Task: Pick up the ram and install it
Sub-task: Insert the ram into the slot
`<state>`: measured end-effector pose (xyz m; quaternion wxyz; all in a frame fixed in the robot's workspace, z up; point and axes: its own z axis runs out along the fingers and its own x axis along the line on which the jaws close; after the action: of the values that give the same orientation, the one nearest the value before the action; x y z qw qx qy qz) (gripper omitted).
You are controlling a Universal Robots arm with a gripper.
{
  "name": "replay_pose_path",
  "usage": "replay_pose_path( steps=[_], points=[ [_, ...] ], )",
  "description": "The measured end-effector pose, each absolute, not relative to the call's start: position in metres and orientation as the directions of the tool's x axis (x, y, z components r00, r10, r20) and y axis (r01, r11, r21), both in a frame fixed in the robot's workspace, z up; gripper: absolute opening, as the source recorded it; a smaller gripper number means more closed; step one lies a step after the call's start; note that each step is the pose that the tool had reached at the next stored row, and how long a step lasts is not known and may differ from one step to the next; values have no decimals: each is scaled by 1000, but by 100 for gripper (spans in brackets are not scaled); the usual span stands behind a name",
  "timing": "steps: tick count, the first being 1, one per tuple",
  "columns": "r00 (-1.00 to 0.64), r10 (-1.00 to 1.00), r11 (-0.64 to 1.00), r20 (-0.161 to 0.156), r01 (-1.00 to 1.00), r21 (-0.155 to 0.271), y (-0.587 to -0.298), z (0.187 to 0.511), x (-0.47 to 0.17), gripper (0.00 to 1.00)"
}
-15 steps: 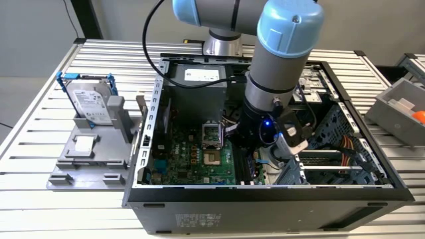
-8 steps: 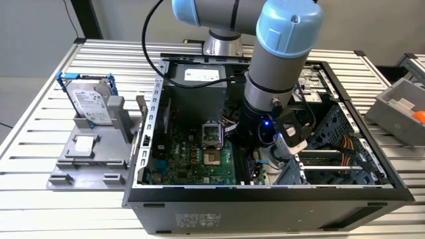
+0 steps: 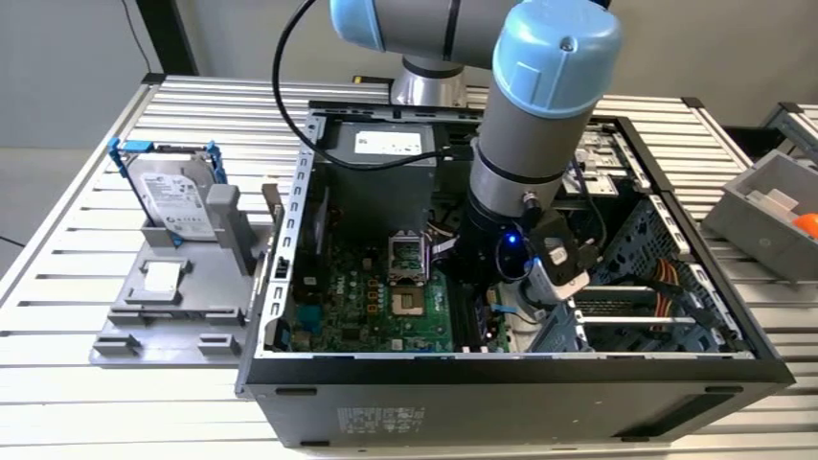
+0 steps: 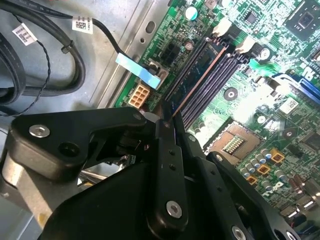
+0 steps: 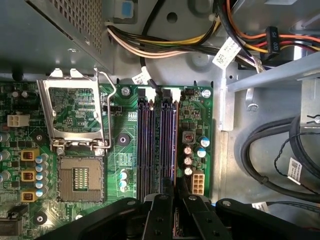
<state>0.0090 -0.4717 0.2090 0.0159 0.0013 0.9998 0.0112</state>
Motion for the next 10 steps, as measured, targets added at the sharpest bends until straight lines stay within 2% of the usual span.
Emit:
replay_pose_path(
  steps=[3, 10],
  points=[
    [-999, 3, 999, -32, 2, 39, -473, 208, 9, 0],
    [-999, 4, 999, -32, 2, 45, -474, 206, 9, 0]
  ],
)
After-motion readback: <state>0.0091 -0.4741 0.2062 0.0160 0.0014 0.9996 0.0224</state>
